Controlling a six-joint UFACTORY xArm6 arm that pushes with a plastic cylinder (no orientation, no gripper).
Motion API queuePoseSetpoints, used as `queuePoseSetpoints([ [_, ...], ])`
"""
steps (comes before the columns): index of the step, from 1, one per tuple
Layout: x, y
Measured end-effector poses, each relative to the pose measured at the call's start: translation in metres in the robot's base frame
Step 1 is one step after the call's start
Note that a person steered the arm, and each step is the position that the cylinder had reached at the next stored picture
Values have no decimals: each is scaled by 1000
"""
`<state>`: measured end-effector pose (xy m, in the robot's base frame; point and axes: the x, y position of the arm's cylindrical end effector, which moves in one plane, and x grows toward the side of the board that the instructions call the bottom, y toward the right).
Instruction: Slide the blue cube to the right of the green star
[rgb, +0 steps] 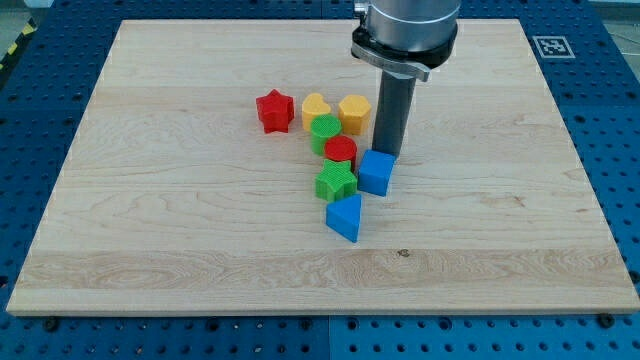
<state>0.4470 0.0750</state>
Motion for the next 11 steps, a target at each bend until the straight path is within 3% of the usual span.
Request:
queuePoseSetpoints([
  [4,-21,-23],
  [11,35,23],
])
